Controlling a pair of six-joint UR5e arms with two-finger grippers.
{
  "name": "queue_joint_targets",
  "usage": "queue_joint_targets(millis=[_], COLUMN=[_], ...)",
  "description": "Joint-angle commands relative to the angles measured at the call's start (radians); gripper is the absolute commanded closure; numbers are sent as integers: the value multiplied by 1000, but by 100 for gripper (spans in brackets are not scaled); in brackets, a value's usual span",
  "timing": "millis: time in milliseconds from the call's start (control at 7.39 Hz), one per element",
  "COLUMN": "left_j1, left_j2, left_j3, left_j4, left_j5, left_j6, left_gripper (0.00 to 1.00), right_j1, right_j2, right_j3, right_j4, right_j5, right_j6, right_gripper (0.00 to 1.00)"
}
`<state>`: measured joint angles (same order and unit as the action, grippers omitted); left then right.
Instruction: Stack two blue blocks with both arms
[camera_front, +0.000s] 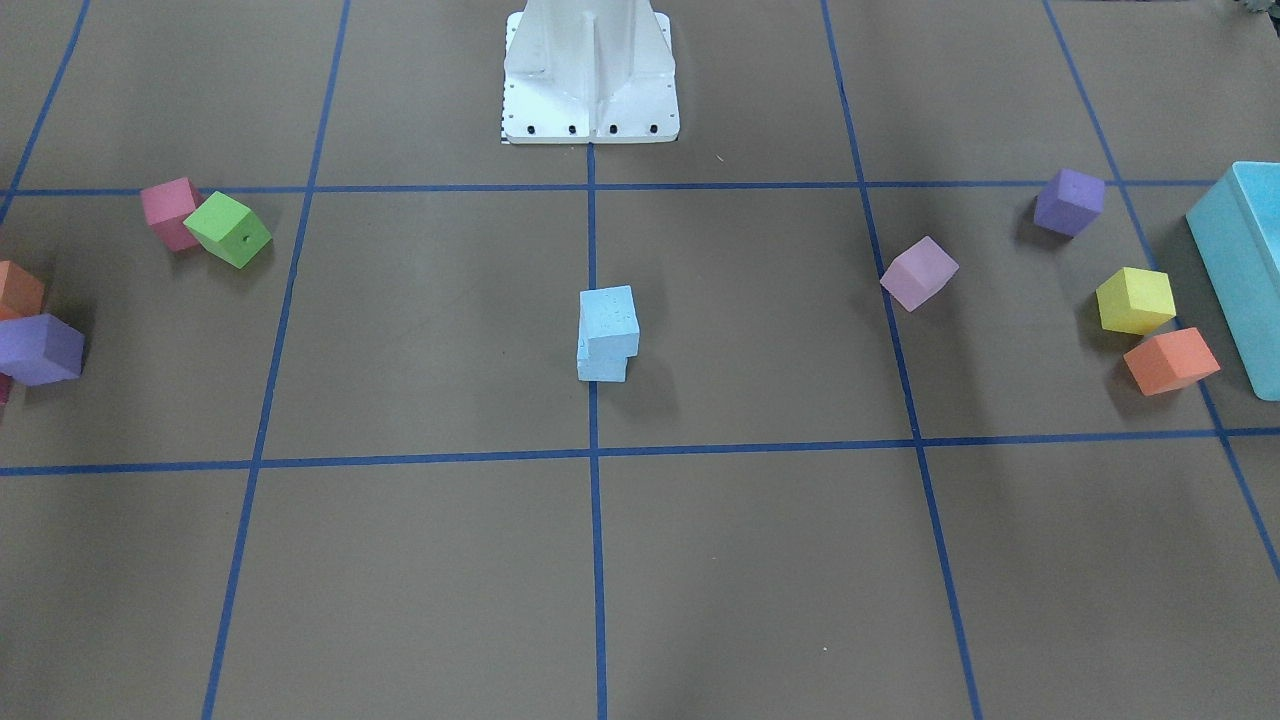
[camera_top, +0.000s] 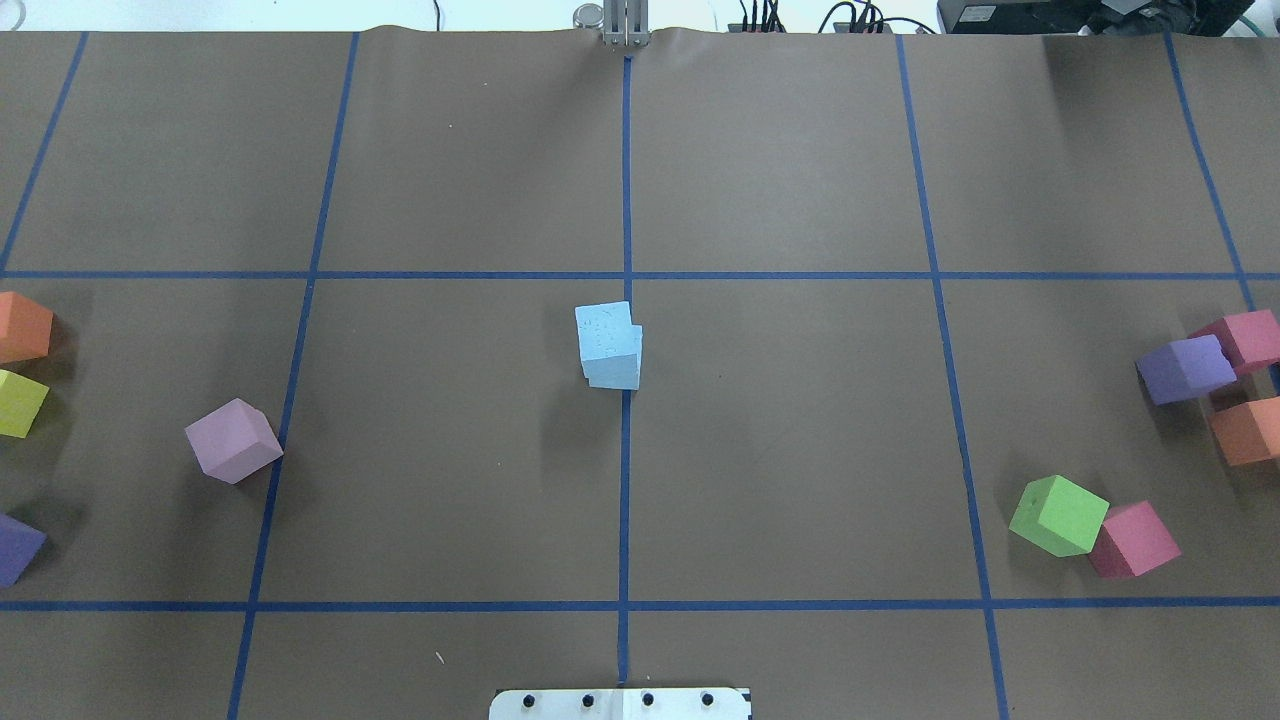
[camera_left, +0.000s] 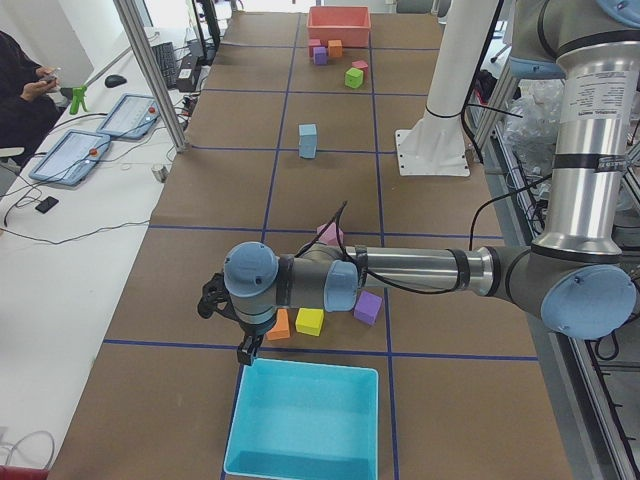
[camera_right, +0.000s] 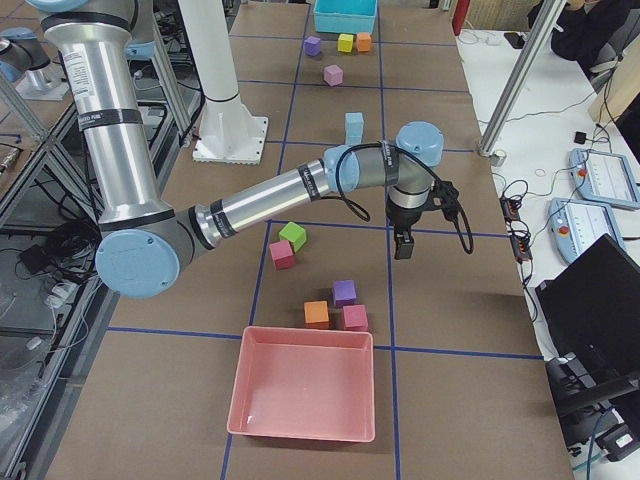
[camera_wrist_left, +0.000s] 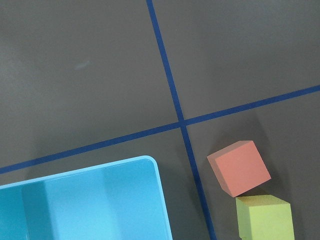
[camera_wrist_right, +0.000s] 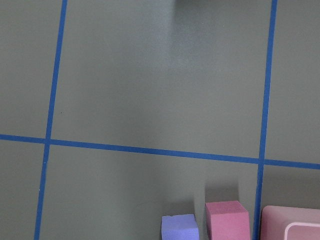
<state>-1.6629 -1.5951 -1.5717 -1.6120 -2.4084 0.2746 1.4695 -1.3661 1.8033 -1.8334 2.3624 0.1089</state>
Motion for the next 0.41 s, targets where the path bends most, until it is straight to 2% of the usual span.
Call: queue_joint_targets(millis=[0, 271], left_j1=[0, 0], left_j2=[1, 3], left_j3=[-1, -1], left_j4=[-2, 0], left_j5=[0, 0], left_j6=[0, 0], left_gripper=[2, 2], right_j1=[0, 0], right_j2=[-2, -2], right_j3=[1, 1], right_j4=[0, 0], right_j5=[0, 0], right_j6=[-2, -2], right_gripper=[0, 0])
